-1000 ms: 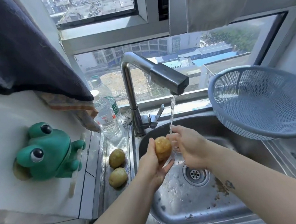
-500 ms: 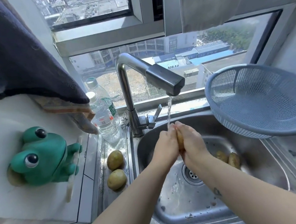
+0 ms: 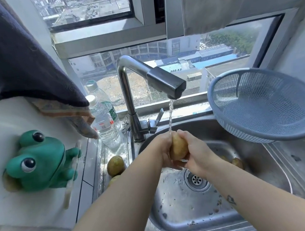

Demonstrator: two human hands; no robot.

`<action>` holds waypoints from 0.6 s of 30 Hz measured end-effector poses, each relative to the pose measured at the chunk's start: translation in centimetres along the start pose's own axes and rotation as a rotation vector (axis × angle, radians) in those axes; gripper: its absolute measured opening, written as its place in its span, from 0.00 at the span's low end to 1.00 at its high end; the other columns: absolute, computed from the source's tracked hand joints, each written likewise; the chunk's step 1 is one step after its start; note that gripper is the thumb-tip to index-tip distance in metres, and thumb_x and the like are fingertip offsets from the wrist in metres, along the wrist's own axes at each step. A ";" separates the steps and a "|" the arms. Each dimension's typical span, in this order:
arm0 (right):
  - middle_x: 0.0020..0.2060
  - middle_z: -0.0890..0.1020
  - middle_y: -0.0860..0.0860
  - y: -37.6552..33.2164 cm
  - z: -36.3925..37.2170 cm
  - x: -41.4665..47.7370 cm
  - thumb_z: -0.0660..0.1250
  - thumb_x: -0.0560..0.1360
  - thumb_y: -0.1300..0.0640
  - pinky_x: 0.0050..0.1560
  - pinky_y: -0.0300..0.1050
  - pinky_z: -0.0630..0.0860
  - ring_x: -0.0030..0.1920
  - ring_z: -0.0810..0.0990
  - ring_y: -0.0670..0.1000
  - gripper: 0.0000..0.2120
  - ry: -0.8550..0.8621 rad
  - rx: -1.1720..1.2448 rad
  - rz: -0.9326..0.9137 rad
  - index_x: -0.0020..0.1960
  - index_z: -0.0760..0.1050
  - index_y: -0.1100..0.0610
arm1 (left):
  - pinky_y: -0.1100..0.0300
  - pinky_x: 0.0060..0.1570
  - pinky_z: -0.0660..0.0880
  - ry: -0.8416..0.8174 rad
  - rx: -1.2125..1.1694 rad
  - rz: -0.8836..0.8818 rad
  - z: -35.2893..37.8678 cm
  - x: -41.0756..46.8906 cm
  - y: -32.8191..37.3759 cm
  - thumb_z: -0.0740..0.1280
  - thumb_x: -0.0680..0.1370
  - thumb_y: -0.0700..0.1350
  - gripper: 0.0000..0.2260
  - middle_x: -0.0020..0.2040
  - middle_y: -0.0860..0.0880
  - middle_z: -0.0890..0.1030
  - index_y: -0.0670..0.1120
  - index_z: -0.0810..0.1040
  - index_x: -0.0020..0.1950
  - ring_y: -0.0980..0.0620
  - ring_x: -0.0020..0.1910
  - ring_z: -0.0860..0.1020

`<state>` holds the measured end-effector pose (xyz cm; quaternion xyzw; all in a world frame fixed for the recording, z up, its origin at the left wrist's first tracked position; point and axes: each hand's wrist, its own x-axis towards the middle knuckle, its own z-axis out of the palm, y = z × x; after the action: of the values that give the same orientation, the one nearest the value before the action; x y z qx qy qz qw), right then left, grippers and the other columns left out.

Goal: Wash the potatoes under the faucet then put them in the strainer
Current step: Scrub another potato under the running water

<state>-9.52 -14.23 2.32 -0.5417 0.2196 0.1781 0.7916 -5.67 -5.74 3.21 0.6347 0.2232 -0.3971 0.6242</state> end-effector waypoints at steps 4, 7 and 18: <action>0.42 0.79 0.53 1.2 1.1 0.7 0.65 0.74 0.51 0.47 0.48 0.75 0.43 0.78 0.50 0.12 0.031 -0.260 -0.143 0.53 0.75 0.57 | 0.45 0.46 0.78 0.021 -0.347 0.052 -0.5 -0.5 -2.0 0.59 0.75 0.42 0.09 0.41 0.42 0.80 0.44 0.78 0.45 0.42 0.44 0.79; 0.45 0.81 0.51 1.5 2.2 0.9 0.67 0.74 0.52 0.51 0.46 0.76 0.47 0.80 0.49 0.09 0.041 -0.526 -0.375 0.52 0.75 0.55 | 0.56 0.33 0.78 0.049 -0.770 0.139 -0.9 -0.3 -3.2 0.58 0.79 0.47 0.11 0.36 0.46 0.80 0.45 0.78 0.45 0.47 0.39 0.79; 0.44 0.83 0.55 0.9 3.1 1.9 0.54 0.82 0.54 0.54 0.49 0.78 0.49 0.82 0.54 0.18 0.137 -0.094 -0.122 0.50 0.80 0.62 | 0.60 0.47 0.75 0.107 -0.769 0.491 1.0 -1.1 -4.8 0.57 0.83 0.44 0.10 0.49 0.51 0.80 0.50 0.71 0.63 0.55 0.48 0.79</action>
<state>-7.93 -10.94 1.61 -0.6017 0.2311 0.1021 0.7577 -10.32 -5.89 1.21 0.4106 0.2292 -0.0925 0.8777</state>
